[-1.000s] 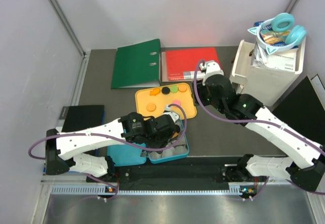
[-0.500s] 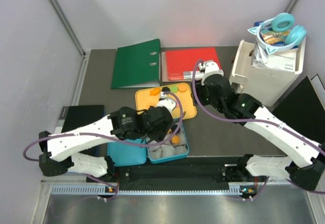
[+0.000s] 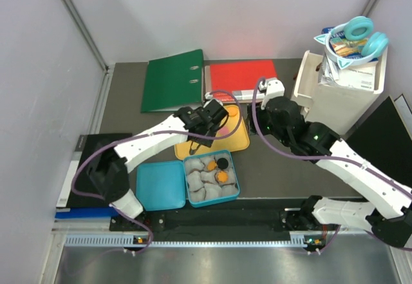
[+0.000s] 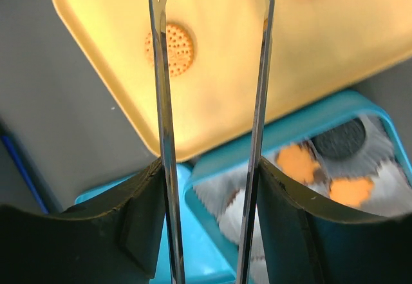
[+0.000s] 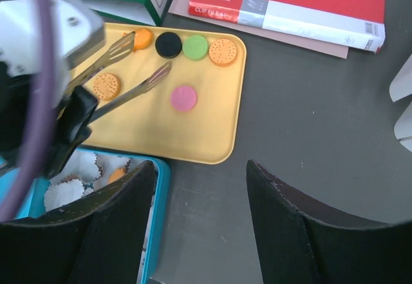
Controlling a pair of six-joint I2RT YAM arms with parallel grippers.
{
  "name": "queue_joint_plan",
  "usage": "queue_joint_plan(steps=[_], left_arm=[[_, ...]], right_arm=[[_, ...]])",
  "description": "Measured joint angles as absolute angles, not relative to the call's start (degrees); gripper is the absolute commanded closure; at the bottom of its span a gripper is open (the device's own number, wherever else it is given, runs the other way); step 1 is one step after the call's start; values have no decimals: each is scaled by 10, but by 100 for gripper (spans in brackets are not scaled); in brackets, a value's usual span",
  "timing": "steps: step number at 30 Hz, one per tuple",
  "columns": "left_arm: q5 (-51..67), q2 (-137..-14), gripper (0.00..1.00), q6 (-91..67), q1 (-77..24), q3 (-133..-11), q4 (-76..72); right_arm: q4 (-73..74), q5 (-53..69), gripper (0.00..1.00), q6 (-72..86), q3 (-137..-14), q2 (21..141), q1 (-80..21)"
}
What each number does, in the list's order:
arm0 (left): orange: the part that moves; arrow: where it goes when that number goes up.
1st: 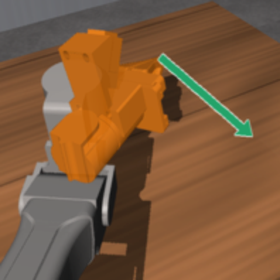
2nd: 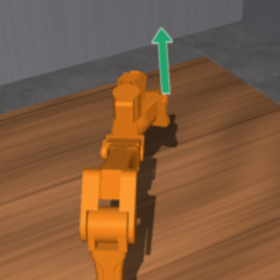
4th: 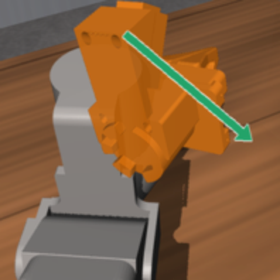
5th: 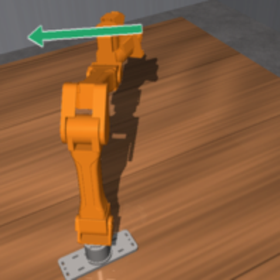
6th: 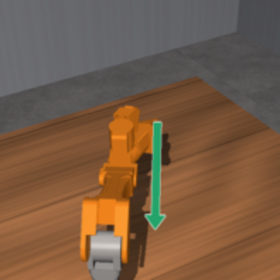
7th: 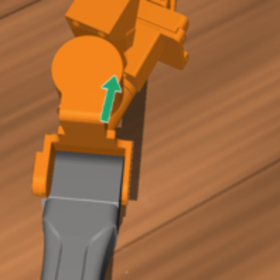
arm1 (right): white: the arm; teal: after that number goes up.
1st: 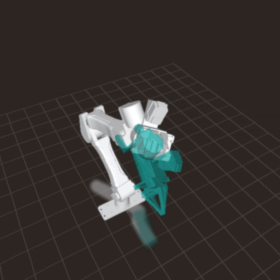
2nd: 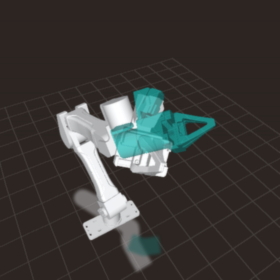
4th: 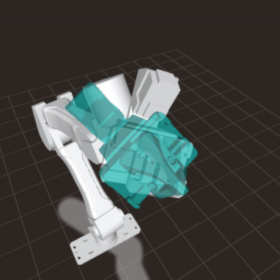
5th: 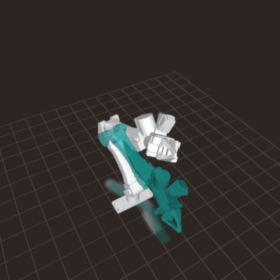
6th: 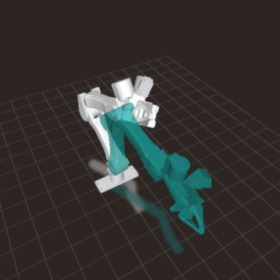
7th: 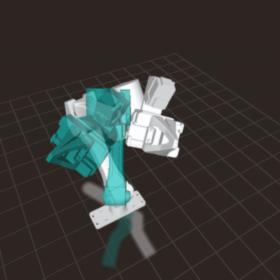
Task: Pack the cookies
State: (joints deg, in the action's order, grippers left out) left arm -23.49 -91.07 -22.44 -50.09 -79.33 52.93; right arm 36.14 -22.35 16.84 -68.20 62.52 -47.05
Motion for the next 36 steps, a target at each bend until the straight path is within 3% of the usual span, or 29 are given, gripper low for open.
queue_joint_plan(steps=[5,13,31,36], left_arm=[[-224,-966,41,-226,-455,-791,501],[-232,-942,41,-238,-405,-755,497],[-159,-866,41,-274,-402,-676,523],[-148,-865,46,-279,-402,-652,523]], right_arm=[[366,-223,40,177,-670,603,-470],[369,-225,40,181,-652,594,-470],[358,-209,40,180,-651,609,-467],[358,-207,40,180,-651,609,-467]])
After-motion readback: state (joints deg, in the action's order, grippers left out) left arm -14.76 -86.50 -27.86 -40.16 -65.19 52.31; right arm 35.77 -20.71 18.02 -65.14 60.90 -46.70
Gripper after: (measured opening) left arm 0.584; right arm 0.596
